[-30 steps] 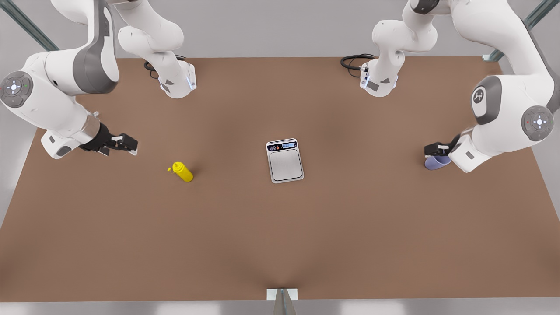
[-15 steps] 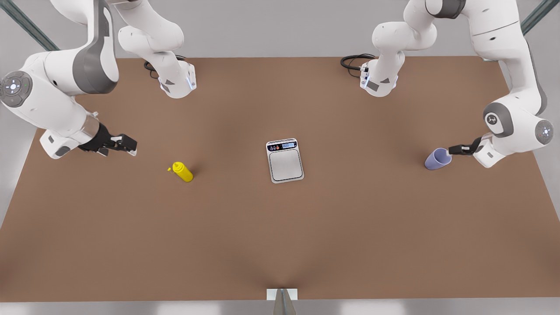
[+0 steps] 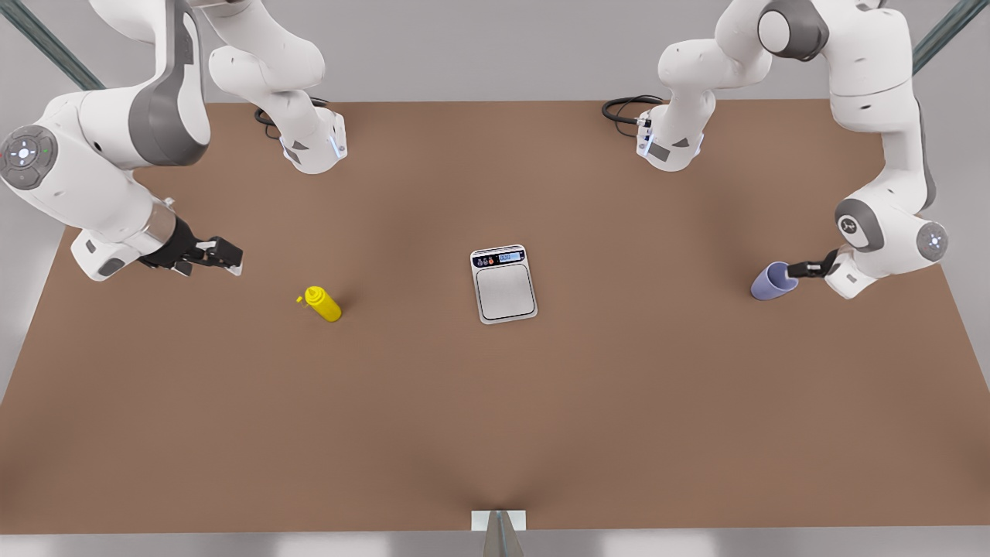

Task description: Move cup to the weight, pick up sauce bottle, pour sauce

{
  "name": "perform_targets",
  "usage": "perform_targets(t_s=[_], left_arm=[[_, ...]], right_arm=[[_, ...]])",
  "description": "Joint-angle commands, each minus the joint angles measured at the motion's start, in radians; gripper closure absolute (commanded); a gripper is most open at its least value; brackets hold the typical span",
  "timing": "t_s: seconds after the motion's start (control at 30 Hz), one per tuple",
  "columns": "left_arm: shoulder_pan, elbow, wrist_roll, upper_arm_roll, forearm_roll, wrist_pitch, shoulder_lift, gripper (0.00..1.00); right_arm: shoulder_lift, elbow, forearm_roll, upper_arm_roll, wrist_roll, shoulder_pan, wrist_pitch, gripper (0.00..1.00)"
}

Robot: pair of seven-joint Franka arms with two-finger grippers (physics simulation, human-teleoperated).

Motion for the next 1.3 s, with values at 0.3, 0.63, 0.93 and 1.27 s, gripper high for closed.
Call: perform_targets(t_s=[0.3,0.63,0.93,1.27], left_arm=[[0.000,0.000,-0.006,-0.001,-0.005,0.022,0.043,0.40],[0.000,0.001,-0.012,-0.007,-0.008,0.008,0.057,0.51],[-0.001,0.001,-0.035,-0.026,-0.010,0.000,0.059,0.79],[-0.153,0.122,-0.201,-0.053,-0.010,-0.202,-0.014,0.79]], right_arm=[[0.000,0.000,0.002,0.000,0.000,0.000,-0.002,0.00],[0.000,0.002,0.002,-0.002,0.000,0.000,-0.002,0.00],[0.075,0.008,0.284,-0.040,0.020,-0.132,-0.152,0.00],[0.420,-0.133,0.710,-0.026,0.239,-0.419,-0.141,0.00]])
